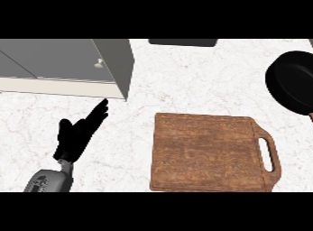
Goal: Pick the lemon from the cutting board and place it in the pot
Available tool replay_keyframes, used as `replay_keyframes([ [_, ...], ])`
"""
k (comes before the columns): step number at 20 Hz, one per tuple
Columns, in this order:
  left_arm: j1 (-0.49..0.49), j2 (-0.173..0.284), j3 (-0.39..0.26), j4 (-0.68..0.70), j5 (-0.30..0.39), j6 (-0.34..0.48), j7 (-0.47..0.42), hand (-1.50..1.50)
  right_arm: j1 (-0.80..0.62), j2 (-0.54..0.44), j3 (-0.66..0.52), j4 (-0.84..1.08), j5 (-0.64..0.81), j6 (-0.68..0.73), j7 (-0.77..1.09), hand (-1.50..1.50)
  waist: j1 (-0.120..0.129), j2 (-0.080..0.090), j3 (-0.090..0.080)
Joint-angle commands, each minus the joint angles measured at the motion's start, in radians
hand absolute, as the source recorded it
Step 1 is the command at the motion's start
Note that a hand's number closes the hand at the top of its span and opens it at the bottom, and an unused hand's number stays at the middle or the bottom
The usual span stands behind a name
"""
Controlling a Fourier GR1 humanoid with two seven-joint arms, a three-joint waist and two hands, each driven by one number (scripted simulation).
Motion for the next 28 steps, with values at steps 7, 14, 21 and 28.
replay_keyframes([
  [7,-0.029,-0.020,-0.023,0.033,-0.023,0.003,0.003,0.00,-0.093,-0.051,0.109,0.021,0.100,0.104,-0.215,1.50,0.022,-0.002,-0.006],
  [14,-0.056,-0.039,-0.030,0.040,-0.033,0.016,0.017,0.00,-0.196,0.007,0.232,0.053,0.239,-0.011,-0.232,1.50,0.024,-0.005,-0.009],
  [21,-0.039,-0.019,-0.015,0.038,-0.023,-0.002,0.013,0.00,-0.293,0.107,0.348,0.107,0.472,-0.378,-0.179,1.50,0.023,-0.009,-0.010],
  [28,-0.063,-0.039,-0.007,0.073,-0.032,0.018,0.011,0.00,-0.375,0.205,0.532,0.227,0.712,-0.352,-0.049,1.50,0.002,-0.014,-0.014],
])
